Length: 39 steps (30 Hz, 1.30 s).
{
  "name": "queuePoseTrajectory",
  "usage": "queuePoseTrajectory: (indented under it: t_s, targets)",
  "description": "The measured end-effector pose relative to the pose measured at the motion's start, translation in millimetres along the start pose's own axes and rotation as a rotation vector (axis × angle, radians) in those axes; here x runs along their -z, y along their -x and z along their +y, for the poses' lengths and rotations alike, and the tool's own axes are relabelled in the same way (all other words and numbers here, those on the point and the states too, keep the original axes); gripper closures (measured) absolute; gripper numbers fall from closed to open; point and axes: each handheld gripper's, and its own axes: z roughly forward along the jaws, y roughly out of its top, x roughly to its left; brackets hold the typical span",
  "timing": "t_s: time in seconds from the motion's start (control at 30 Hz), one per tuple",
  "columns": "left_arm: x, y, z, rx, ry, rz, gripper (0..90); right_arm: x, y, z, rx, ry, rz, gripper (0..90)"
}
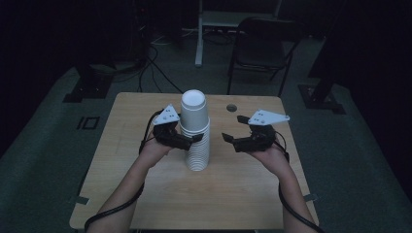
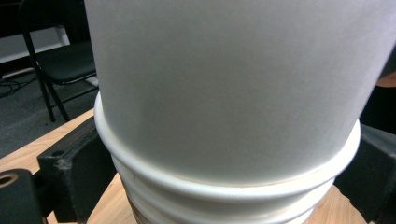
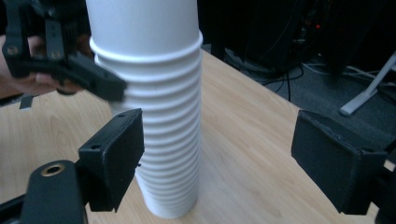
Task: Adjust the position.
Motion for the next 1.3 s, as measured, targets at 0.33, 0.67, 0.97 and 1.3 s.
queuePoseTrajectory:
  t_s: [0.33,0.67,0.97,1.3]
  targets:
    - [0.2,0.2,0.1,-0.002,0.0,-0.002,4.7,-9.6,-5.5,22.0,0.028,0.027,0.03,16.6]
    - [-0.7,0.0,0.0,0.007,0.001,0.004,4.6,-13.7,-11.7,46.9,0.052,0.068,0.071,16.6]
    - [-0.1,0.4,0.0,-0.001,0.0,0.0,4.6,-20.5,-18.1,61.6,0.074,0.086,0.112,16.2]
    - [0.3,1.2,0.3,-0.002,-0.002,-0.002,4.6,-30.5,-22.2,71.8,0.079,0.098,0.144,11.1]
